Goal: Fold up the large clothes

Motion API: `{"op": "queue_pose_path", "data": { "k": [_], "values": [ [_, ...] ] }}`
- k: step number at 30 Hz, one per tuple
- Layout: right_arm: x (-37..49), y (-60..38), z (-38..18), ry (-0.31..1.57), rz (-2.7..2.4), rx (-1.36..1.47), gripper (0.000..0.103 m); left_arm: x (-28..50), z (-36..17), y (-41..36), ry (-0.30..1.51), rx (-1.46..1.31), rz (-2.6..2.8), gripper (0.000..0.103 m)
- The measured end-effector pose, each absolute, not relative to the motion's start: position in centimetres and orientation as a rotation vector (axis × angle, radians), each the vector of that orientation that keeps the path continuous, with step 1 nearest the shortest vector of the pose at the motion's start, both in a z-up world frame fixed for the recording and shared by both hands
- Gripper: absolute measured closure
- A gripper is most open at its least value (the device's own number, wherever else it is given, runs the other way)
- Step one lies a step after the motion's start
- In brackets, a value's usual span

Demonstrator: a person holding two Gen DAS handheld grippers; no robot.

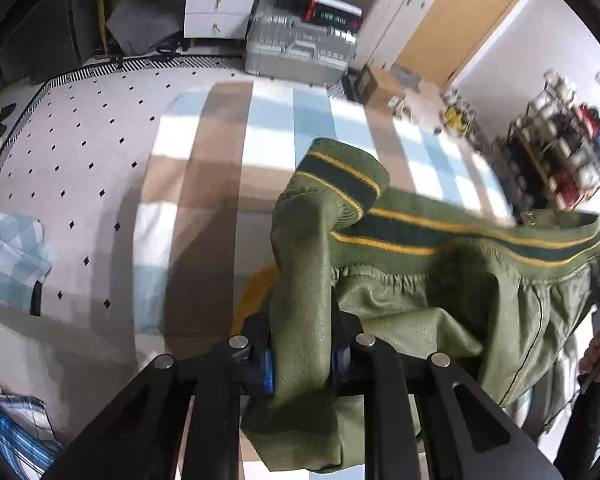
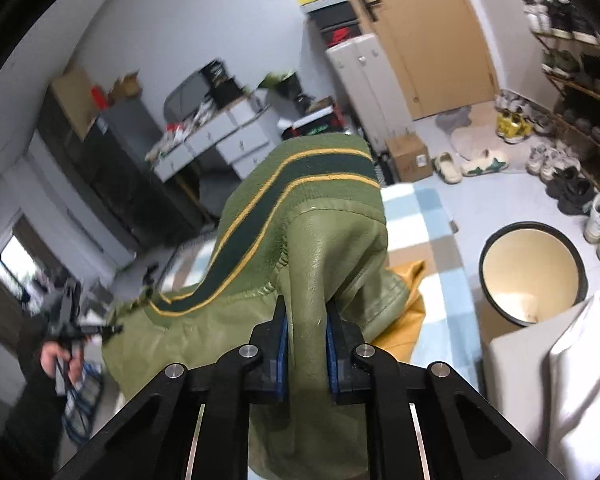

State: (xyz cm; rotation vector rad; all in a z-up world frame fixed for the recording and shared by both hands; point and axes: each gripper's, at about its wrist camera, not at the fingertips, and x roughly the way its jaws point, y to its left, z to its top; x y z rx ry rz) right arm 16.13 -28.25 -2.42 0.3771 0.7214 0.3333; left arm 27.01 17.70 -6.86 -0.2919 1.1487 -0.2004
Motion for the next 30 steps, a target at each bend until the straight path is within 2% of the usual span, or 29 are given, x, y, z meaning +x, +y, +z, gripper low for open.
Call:
{"op": "queue_pose_path", "data": {
  "k": [4,12,13,14,15,16,19,20,21,22,24,25,30],
  "values": [
    [19.6,-29.3,-3.7,0.789,0.231,0.389,0.089,28.9,-6.7,18.5,1.138,-0.323,-0.226,0.089],
    [28.0,-28.6,-12.1,0.979,0.101,0.369,0.087,30.2,-12.0,20.0,1.228,-0.429,-0.222,0.088],
    [28.5,-28.8,-12.3,0.973,0.103,0.369,0.084,30.2,-12.6,20.3,1.239,-0.469,-0.227,0.087],
    [28.9,-28.8,-12.6,0.976,0.096,0.356,0.08,29.9,-12.3,20.6,1.24,-0.491,-0.22,0.079],
    [29.0,-28.8,-12.7,0.987,0.091,0.356,0.071,29.6,-12.1,20.9,1.248,-0.515,-0.194,0.066],
    [29.1,-29.1,-12.9,1.003,0.096,0.372,0.066,29.1,-11.7,21.1,1.266,-0.53,-0.164,0.059],
    [27.6,-30.0,-12.0,0.984,0.148,0.413,0.061,26.1,-9.7,21.5,1.233,-0.568,-0.185,0.051],
    [26.3,-30.2,-11.5,0.968,0.173,0.437,0.059,25.2,-9.2,21.5,1.221,-0.573,-0.194,0.038],
    [25.5,-30.5,-11.3,0.955,0.196,0.461,0.045,23.9,-9.0,21.4,1.209,-0.573,-0.213,0.022],
    [24.0,-31.0,-11.0,0.932,0.233,0.491,0.031,22.6,-8.9,21.3,1.205,-0.562,-0.229,0.019],
    [21.0,-31.6,-10.5,0.884,0.281,0.511,0.024,21.2,-9.4,20.7,1.218,-0.54,-0.244,0.019],
    [19.5,-31.9,-10.6,0.87,0.305,0.527,0.016,20.7,-9.9,20.2,1.228,-0.534,-0.261,0.019],
    [15.6,-30.8,-13.5,0.936,0.356,0.489,0.013,20.1,-13.4,18.5,1.235,-0.581,-0.296,0.019]
  ]
}}
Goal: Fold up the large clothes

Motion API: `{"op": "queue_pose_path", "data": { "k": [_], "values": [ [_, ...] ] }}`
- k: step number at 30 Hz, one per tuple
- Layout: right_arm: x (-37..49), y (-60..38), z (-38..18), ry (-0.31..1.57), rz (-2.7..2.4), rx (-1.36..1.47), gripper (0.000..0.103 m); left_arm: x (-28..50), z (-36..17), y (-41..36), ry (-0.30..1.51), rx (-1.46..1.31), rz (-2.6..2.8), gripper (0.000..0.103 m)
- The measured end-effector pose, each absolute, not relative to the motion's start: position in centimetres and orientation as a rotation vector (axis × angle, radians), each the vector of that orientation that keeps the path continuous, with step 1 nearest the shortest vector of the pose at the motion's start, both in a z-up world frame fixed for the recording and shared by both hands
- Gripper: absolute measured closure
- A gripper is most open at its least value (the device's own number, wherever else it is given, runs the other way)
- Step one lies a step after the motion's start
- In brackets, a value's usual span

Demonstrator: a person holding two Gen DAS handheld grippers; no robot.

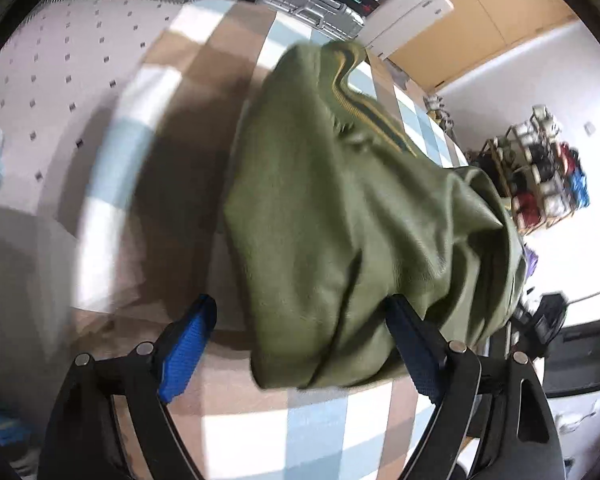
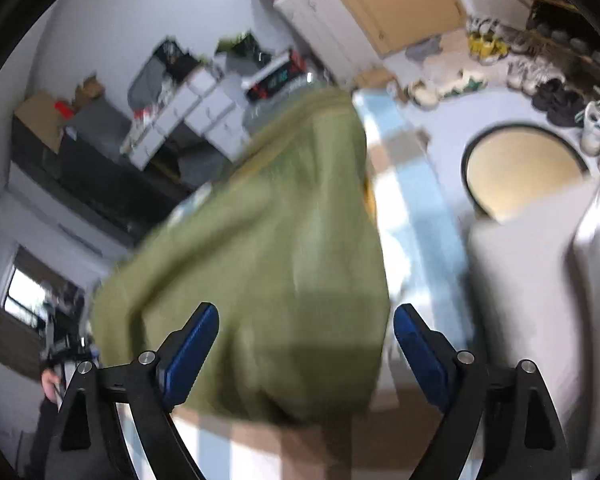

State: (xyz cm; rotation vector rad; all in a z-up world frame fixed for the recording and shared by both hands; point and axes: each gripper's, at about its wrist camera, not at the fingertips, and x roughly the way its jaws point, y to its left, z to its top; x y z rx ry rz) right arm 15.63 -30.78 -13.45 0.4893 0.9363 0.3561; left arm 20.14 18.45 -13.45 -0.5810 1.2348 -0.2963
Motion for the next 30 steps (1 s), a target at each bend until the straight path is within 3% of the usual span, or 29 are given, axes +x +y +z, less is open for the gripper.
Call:
{"op": "queue_pose_path", "data": {
  "k": [1,2,3,5,6,9,16,25,30],
  "values": [
    [15.4,-30.0,-14.2,0.955,0.371,0.465,0.013,20.2,-14.1,18.4,1.218,-0.63,-0.299,0.019],
    [15.3,-29.4,-14.8,0.962,0.371,0.456,0.015,20.1,-14.2,18.4,1.201,-0.66,-0.316,0.028],
    [15.1,-28.8,-14.9,0.949,0.39,0.459,0.028,20.0,-14.0,18.1,1.178,-0.666,-0.347,0.06],
    [14.8,-27.7,-13.7,0.876,0.356,0.381,0.054,19.7,-12.5,16.8,1.143,-0.578,-0.366,0.086],
    [14.7,-27.4,-13.0,0.845,0.364,0.36,0.073,19.4,-11.3,15.9,1.13,-0.505,-0.359,0.091],
    [14.4,-27.0,-10.2,0.816,0.378,0.328,0.083,19.2,-7.9,14.2,1.126,-0.344,-0.344,0.096],
    [12.3,-30.0,-4.9,0.768,0.381,0.434,0.088,17.3,-2.5,15.1,1.149,-0.294,-0.391,0.097],
    [11.6,-33.9,-11.2,0.993,0.253,0.43,0.088,15.8,-7.7,16.0,1.236,-0.351,-0.42,0.097],
    [12.0,-34.5,-11.0,0.981,0.203,0.391,0.088,15.3,-7.5,16.6,1.25,-0.364,-0.43,0.096]
  ]
}}
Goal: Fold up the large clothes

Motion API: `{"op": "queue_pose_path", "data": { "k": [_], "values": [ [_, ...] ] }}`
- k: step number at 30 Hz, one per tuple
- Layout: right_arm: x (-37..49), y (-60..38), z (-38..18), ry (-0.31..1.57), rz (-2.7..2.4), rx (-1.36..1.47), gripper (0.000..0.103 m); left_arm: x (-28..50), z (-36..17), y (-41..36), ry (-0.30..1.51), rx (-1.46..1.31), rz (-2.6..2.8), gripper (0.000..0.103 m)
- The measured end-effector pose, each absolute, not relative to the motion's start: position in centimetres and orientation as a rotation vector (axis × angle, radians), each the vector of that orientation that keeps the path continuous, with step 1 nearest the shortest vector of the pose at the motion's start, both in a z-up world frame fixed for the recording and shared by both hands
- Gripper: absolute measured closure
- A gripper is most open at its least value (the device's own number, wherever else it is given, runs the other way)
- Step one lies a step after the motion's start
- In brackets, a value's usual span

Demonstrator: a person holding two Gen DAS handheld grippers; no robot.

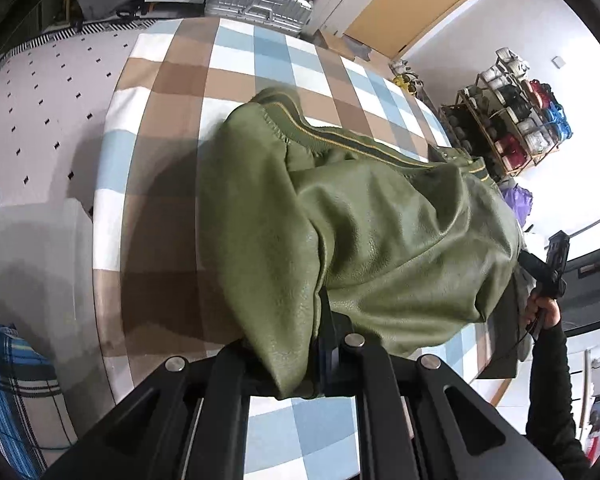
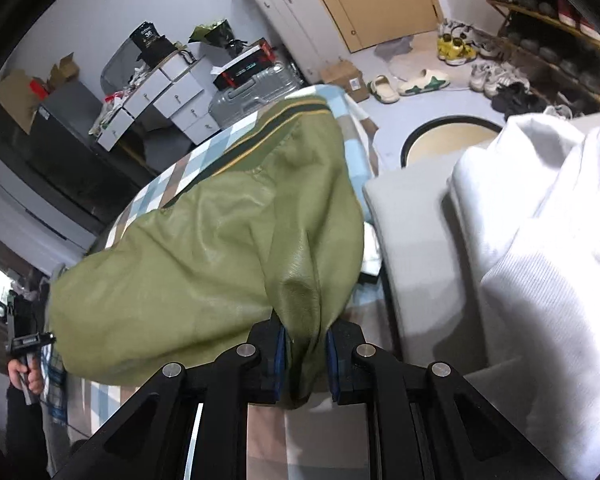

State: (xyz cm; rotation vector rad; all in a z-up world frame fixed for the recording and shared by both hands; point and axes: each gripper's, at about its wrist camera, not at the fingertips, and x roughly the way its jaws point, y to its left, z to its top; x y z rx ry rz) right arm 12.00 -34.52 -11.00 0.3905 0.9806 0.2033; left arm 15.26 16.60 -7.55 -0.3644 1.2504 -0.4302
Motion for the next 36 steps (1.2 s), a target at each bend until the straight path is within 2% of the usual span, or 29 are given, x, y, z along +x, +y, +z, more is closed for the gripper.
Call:
{"op": "queue_pose_path", "data": {
  "k": [6,7,8,10,12,17,18,19,20,21,23,24,25,28,32,36],
  "values": [
    [12.3,-35.6,-8.1,0.932,0.104,0.333,0.09,14.4,-7.2,17.0,1.231,-0.374,-0.46,0.096],
    [12.2,-35.7,-8.3,0.931,0.086,0.328,0.095,14.3,-7.4,17.1,1.223,-0.384,-0.464,0.096],
    [12.0,-35.6,-8.6,0.939,0.079,0.318,0.096,14.1,-7.6,17.0,1.231,-0.377,-0.475,0.092],
    [12.1,-34.9,-9.4,0.974,0.061,0.268,0.096,13.7,-8.2,16.6,1.27,-0.328,-0.451,0.078],
    [11.8,-34.1,-9.5,0.985,0.052,0.236,0.095,13.2,-8.0,17.3,1.283,-0.339,-0.42,0.075],
    [9.8,-31.8,-5.2,0.884,0.034,0.141,0.084,10.6,-3.5,18.9,1.178,-0.329,-0.365,0.072],
    [9.3,-30.8,-3.8,0.836,0.055,0.121,0.074,10.1,-1.8,18.6,1.139,-0.286,-0.353,0.071],
    [8.6,-29.7,-2.5,0.794,0.081,0.092,0.054,9.7,-0.6,18.2,1.107,-0.279,-0.367,0.07],
    [8.2,-28.5,-1.4,0.759,0.097,0.06,0.044,9.4,1.1,17.4,1.051,-0.304,-0.41,0.067],
    [7.8,-27.3,-0.5,0.721,0.112,0.032,0.036,9.2,2.2,16.3,1.007,-0.318,-0.439,0.049],
    [7.6,-23.6,0.7,0.691,0.224,-0.009,0.032,9.1,3.5,12.8,0.944,-0.295,-0.491,0.018],
    [8.2,-21.0,0.6,0.722,0.312,-0.029,0.028,9.4,3.5,10.0,0.93,-0.264,-0.538,0.017],
    [8.7,-19.3,0.3,0.734,0.34,-0.049,0.028,9.9,2.9,7.9,0.945,-0.242,-0.569,0.017],
    [11.9,-12.9,-2.6,0.794,0.321,-0.181,0.028,12.9,-1.7,0.2,1.1,-0.183,-0.586,0.017],
    [16.9,-10.7,-10.9,1.045,0.242,-0.244,0.028,16.0,-9.1,-1.6,1.232,-0.088,-0.4,0.015],
    [18.0,-10.7,-14.2,1.061,0.215,-0.282,0.02,16.4,-10.3,-1.0,1.205,-0.079,-0.396,0.015]
  ]
}}
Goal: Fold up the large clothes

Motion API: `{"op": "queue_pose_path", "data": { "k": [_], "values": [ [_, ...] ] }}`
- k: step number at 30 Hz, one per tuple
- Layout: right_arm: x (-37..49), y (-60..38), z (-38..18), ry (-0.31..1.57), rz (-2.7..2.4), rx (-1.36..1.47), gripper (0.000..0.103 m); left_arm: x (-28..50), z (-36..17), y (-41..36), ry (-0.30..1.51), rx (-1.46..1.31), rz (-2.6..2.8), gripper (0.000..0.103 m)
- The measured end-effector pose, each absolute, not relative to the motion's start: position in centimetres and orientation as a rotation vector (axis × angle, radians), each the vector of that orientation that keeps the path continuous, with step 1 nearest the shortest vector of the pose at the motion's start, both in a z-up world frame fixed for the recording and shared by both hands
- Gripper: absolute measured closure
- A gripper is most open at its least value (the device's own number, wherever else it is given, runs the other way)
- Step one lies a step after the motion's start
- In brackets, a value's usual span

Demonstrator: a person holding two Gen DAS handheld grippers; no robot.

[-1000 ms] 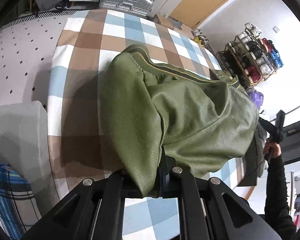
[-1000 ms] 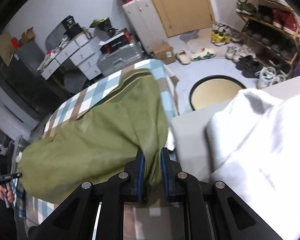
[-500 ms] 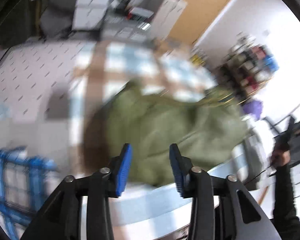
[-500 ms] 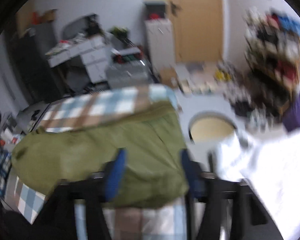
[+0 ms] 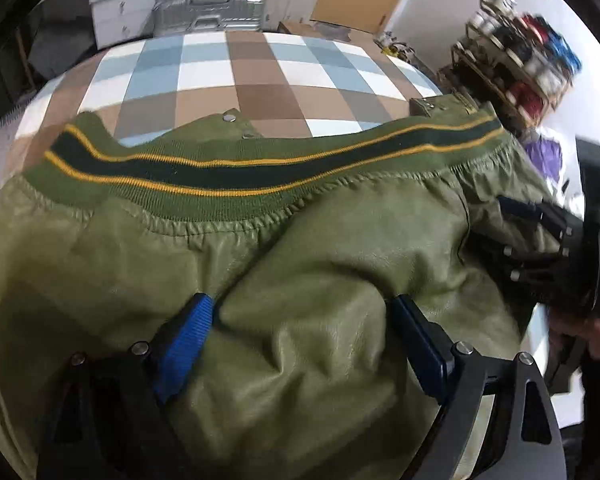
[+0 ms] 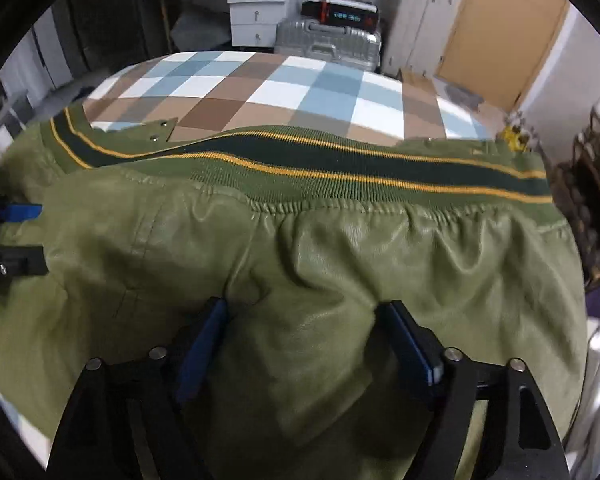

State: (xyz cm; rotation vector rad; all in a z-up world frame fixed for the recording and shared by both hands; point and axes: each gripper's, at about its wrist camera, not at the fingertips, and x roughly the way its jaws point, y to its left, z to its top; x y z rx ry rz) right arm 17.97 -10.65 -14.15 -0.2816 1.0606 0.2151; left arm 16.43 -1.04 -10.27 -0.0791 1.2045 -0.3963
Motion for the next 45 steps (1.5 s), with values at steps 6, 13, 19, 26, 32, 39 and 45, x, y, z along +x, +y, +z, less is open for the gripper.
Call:
{"op": "queue_pose_path", "data": {
  "k": [6,13,19,26,32,39,45],
  "values": [
    [17.7,-12.3,-11.5,1.058,0.285,-0.194,0.027,16.4,-8.6,0.2,1.244,-0.136,-0.392,0.016],
    [18.0,-16.7,-8.6,1.018,0.13,-0.187,0.024,16.3,-9.9,1.7,1.174,-0.056,-0.235,0.016],
    [20.0,-18.9,-13.8,1.127,0.11,-0.095,0.024,15.5,-10.1,1.6,1.108,0.022,-0.236,0.016],
    [16.4,-16.3,-7.9,1.016,0.234,-0.005,0.044,11.8,-4.6,1.4,1.022,-0.246,-0.401,0.02],
    [14.4,-7.0,-9.0,1.024,0.338,-0.188,0.031,12.4,-10.5,-0.8,1.148,-0.131,-0.316,0.015],
    [14.5,-4.0,-13.9,1.084,0.2,-0.349,0.029,11.2,-10.7,-0.2,1.042,-0.119,-0.314,0.015],
    [13.4,-6.6,-8.3,0.967,0.206,-0.229,0.029,11.2,-10.6,-0.5,1.017,-0.106,-0.318,0.014]
  ]
}}
